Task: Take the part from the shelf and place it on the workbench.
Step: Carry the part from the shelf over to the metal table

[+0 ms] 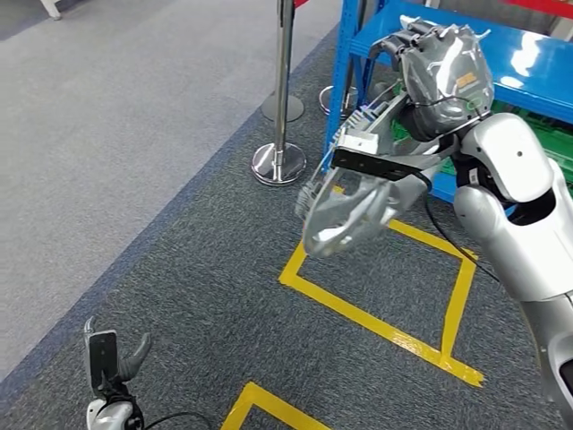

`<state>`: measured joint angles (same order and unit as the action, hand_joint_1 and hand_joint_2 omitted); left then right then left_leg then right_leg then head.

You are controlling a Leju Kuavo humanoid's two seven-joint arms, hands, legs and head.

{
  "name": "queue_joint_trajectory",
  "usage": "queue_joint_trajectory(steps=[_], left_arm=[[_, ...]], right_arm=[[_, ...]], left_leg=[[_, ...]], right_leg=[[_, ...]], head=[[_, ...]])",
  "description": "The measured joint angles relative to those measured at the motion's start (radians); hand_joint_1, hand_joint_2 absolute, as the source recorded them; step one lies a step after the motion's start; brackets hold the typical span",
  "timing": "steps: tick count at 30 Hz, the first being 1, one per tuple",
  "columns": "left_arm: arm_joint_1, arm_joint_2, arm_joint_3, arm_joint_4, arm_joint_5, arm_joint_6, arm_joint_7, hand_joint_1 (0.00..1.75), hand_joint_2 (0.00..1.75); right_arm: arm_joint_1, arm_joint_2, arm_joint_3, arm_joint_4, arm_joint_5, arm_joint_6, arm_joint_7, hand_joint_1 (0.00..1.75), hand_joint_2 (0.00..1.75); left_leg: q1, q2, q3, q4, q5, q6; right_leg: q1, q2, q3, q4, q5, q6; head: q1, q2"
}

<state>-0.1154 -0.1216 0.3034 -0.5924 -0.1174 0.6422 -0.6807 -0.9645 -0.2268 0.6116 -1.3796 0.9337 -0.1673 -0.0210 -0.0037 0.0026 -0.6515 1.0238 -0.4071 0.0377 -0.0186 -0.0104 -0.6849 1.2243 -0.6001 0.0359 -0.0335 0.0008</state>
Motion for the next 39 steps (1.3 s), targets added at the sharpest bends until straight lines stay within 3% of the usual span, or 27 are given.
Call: queue_joint_trajectory(steps=[2,3,4,6,8,10,11,13,15,17,18,19,21,23,25,26,28,30,32,33,35,36,37,39], left_arm=[[-0.003,0.006,0.010,0.030,0.001,0.000,0.000,0.00,1.75],[-0.004,0.007,0.014,0.041,0.001,0.000,-0.001,0.00,1.75],[-0.005,0.009,0.018,0.051,0.001,0.001,-0.001,0.00,1.75],[-0.009,0.012,0.025,0.064,0.001,0.001,-0.001,0.00,1.75],[-0.015,0.016,0.029,0.073,0.001,0.001,-0.001,0.00,1.75],[-0.014,0.020,0.032,0.082,0.001,0.002,-0.001,0.00,1.75],[-0.012,0.022,0.033,0.085,0.001,0.002,-0.001,0.00,1.75],[-0.013,0.025,0.035,0.090,0.001,0.002,-0.001,0.00,1.75],[-0.018,0.025,0.035,0.094,0.001,0.002,-0.001,0.00,1.75],[-0.019,0.025,0.037,0.099,0.001,0.003,-0.001,0.00,1.75],[-0.019,0.025,0.041,0.102,-0.001,0.003,-0.001,0.00,1.75],[-0.019,0.026,0.046,0.105,-0.005,0.002,0.000,0.00,1.75],[-0.020,0.033,0.060,0.110,-0.018,-0.003,0.004,0.00,1.75],[-0.023,0.042,0.072,0.120,-0.034,-0.006,0.011,0.00,1.75],[-0.024,0.051,0.084,0.132,-0.042,-0.005,0.020,0.00,1.75],[-0.022,0.055,0.091,0.138,-0.044,-0.003,0.025,0.00,1.75],[-0.020,0.060,0.105,0.150,-0.049,0.003,0.033,0.00,1.75],[-0.022,0.063,0.115,0.164,-0.056,0.006,0.045,0.00,1.75],[-0.022,0.065,0.121,0.184,-0.080,0.003,0.089,0.00,1.75],[-0.018,0.065,0.122,0.198,-0.096,0.000,0.123,0.00,1.75],[-0.003,0.065,0.122,0.227,-0.118,-0.003,0.181,0.00,1.75],[0.006,0.066,0.122,0.239,-0.122,-0.002,0.198,0.00,1.75],[0.014,0.068,0.122,0.251,-0.124,0.000,0.211,0.00,1.75],[0.027,0.073,0.123,0.273,-0.133,0.007,0.241,0.00,1.75]], right_arm=[[0.013,-0.007,0.000,0.000,0.000,0.000,0.000,1.75,1.75],[0.019,-0.008,0.001,0.000,0.000,0.000,0.000,1.75,1.75],[0.021,-0.009,0.001,-0.001,0.000,0.000,0.000,1.75,1.75],[0.020,-0.010,0.000,-0.004,0.000,0.000,0.000,1.75,1.75],[0.020,-0.011,0.000,-0.007,0.000,0.000,0.000,1.75,1.75],[0.022,-0.011,0.001,-0.010,0.000,0.000,0.000,1.75,1.75],[0.022,-0.011,0.001,-0.011,0.000,0.000,0.000,1.75,1.75],[0.020,-0.011,0.001,-0.013,0.000,0.000,0.000,1.75,1.75],[0.019,-0.011,0.001,-0.016,0.000,0.000,0.000,1.75,1.75],[0.020,-0.011,0.002,-0.016,-0.001,0.000,0.000,1.75,1.75],[0.020,-0.011,0.003,-0.016,-0.002,0.001,0.000,1.75,1.75],[0.020,-0.011,0.003,-0.017,-0.003,0.001,0.000,1.75,1.75],[0.019,-0.011,0.001,-0.019,-0.005,0.001,0.000,1.75,1.75],[0.020,-0.013,-0.001,-0.021,-0.007,0.001,0.000,1.75,1.75],[0.024,-0.016,-0.002,-0.022,-0.010,0.001,0.000,1.75,1.75],[0.027,-0.017,-0.001,-0.022,-0.011,0.001,0.000,1.75,1.75],[0.031,-0.023,-0.003,-0.023,-0.014,0.001,0.000,1.75,1.75],[0.036,-0.032,-0.006,-0.024,-0.017,0.001,0.000,1.75,1.75],[0.047,-0.041,-0.006,-0.025,-0.018,0.001,0.000,1.75,1.75],[0.053,-0.046,-0.007,-0.025,-0.018,0.001,0.000,1.75,1.75],[0.061,-0.056,-0.009,-0.029,-0.019,0.001,0.000,1.75,1.75],[0.063,-0.062,-0.012,-0.033,-0.020,0.000,0.000,1.75,1.75],[0.064,-0.068,-0.015,-0.037,-0.021,0.000,0.000,1.75,1.75],[0.072,-0.079,-0.022,-0.044,-0.021,-0.001,0.002,1.75,1.75]], left_leg=[[0.000,-0.027,-0.001,0.001,0.002,0.002],[0.001,-0.041,-0.002,0.002,0.003,0.001],[0.002,-0.054,-0.002,0.005,0.003,0.000],[0.004,-0.080,-0.009,0.018,0.001,-0.007],[0.006,-0.105,-0.023,0.027,0.004,-0.021],[0.010,-0.129,-0.033,0.025,0.013,-0.035],[0.010,-0.127,-0.037,0.027,0.012,-0.041],[0.007,-0.084,-0.061,0.077,-0.020,-0.051],[0.008,-0.029,-0.111,0.195,-0.080,-0.060],[0.011,-0.012,-0.148,0.286,-0.110,-0.063],[0.012,-0.010,-0.145,0.286,-0.101,-0.061],[0.011,-0.005,-0.122,0.247,-0.076,-0.059],[0.001,0.032,-0.052,0.120,-0.025,-0.049],[-0.013,0.066,-0.013,0.037,-0.011,-0.035],[-0.020,0.056,-0.011,0.020,-0.014,-0.023],[-0.018,0.046,-0.008,0.015,-0.011,-0.017],[-0.012,0.025,-0.002,0.004,-0.004,-0.005],[-0.009,0.002,-0.001,0.001,-0.001,0.004],[-0.008,-0.027,-0.001,0.001,-0.001,0.007],[-0.007,-0.042,0.000,0.002,-0.001,0.007],[-0.004,-0.071,-0.001,0.009,-0.003,0.003],[-0.003,-0.085,-0.004,0.015,-0.006,-0.001],[-0.001,-0.099,-0.010,0.023,-0.008,-0.006],[0.003,-0.125,-0.022,0.032,-0.007,-0.018]], right_leg=[[0.000,0.010,-0.044,0.083,-0.016,0.001],[-0.001,0.011,-0.040,0.070,0.003,0.001],[-0.003,0.016,-0.018,0.021,0.038,0.002],[-0.011,0.052,0.044,-0.104,0.093,0.005],[-0.014,0.080,0.077,-0.164,0.103,0.005],[-0.012,0.065,0.080,-0.168,0.103,-0.003],[-0.012,0.053,0.080,-0.170,0.105,-0.008],[-0.015,0.028,0.083,-0.174,0.109,-0.019],[-0.009,0.004,0.084,-0.175,0.109,-0.025],[-0.005,-0.020,0.085,-0.175,0.107,-0.027],[-0.004,-0.032,0.085,-0.175,0.106,-0.028],[-0.003,-0.044,0.086,-0.175,0.105,-0.028],[0.001,-0.064,0.089,-0.175,0.102,-0.026],[0.006,-0.082,0.090,-0.176,0.099,-0.022],[0.007,-0.102,0.092,-0.182,0.099,-0.013],[0.006,-0.098,0.093,-0.183,0.094,-0.009],[0.001,-0.052,0.075,-0.146,0.066,-0.004],[0.000,-0.001,0.018,-0.034,0.012,-0.003],[-0.001,0.011,-0.040,0.073,-0.017,0.000],[-0.001,0.011,-0.051,0.083,-0.006,0.002],[-0.006,0.022,-0.017,-0.006,0.061,0.007],[-0.010,0.044,0.012,-0.068,0.089,0.009],[-0.014,0.064,0.039,-0.121,0.106,0.010],[-0.015,0.086,0.065,-0.163,0.105,0.008]], head=[[0.000,0.000],[0.000,0.000],[0.000,0.000],[0.000,0.000],[-0.001,0.000],[-0.001,0.000],[-0.002,0.000],[-0.012,0.000],[-0.021,0.000],[-0.021,0.000],[-0.021,0.000],[-0.021,0.000],[-0.021,0.000],[-0.021,0.000],[-0.022,0.000],[-0.021,0.000],[-0.020,0.000],[-0.019,0.000],[-0.018,0.000],[-0.018,0.000],[-0.018,0.000],[-0.018,0.000],[-0.019,0.000],[-0.019,0.000]])
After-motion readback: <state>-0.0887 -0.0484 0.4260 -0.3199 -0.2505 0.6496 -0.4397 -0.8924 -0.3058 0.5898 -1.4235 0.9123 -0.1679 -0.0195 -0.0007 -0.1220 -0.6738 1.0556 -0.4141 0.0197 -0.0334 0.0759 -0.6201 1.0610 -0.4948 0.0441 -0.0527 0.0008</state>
